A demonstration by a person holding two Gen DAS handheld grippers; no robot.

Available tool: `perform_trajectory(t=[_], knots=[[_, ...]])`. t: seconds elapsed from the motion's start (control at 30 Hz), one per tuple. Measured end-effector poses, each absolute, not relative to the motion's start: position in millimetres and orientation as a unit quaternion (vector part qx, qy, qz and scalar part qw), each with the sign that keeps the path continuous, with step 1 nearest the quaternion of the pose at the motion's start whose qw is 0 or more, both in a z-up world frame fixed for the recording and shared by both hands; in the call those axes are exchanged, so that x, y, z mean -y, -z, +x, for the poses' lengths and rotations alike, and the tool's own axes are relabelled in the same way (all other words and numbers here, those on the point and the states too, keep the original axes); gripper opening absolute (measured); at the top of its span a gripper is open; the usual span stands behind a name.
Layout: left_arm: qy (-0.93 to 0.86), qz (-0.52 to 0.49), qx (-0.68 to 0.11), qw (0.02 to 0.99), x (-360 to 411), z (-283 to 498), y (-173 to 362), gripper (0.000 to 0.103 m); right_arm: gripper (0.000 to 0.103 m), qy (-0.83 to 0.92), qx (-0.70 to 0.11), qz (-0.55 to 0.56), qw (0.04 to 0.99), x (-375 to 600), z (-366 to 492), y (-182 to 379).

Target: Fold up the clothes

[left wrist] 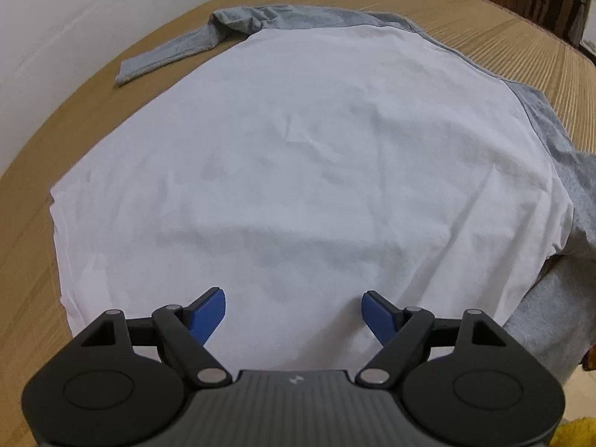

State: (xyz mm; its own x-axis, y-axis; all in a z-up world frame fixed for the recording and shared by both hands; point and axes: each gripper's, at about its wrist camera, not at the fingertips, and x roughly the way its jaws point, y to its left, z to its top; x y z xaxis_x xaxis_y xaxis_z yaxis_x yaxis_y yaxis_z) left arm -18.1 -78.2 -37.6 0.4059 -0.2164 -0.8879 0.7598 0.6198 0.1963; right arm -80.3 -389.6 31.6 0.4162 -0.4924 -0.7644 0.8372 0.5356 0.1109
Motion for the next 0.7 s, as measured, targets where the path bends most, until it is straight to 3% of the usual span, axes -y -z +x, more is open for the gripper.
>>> perform_trajectory(t=[0.03,0.07,0.23,0.5,0.6,0.63,0.7], knots=[[0.312,0.307,-0.444,0.782,79.0,-18.0,38.1,0.083,0.047,0.417,-0.33,0.238,0.812,395.4,-83.3,-38.0],[0.31,0.309,-0.443,0.782,79.7,-18.2,38.4,0.084,0.049,0.421,-0.313,0.229,0.82,401.5,-86.3,-44.3],[0.292,0.306,-0.449,0.787,84.7,-17.6,38.2,0.087,0.052,0.419,-0.256,0.262,0.83,457.0,-79.3,-42.6],[0.248,0.261,-0.492,0.792,80.1,-5.7,40.0,0.094,0.051,0.29,-0.335,0.221,0.869,496.4,17.1,5.1],[0.216,0.241,-0.508,0.798,74.2,1.1,39.6,0.094,0.05,0.317,-0.377,0.163,0.855,509.0,28.5,20.6],[0.204,0.233,-0.512,0.801,72.4,4.5,38.4,0.094,0.061,0.331,-0.387,0.14,0.849,513.7,30.8,24.3],[0.179,0.218,-0.518,0.807,69.1,11.7,35.6,0.089,0.058,0.328,-0.397,0.138,0.846,528.5,31.5,17.0]])
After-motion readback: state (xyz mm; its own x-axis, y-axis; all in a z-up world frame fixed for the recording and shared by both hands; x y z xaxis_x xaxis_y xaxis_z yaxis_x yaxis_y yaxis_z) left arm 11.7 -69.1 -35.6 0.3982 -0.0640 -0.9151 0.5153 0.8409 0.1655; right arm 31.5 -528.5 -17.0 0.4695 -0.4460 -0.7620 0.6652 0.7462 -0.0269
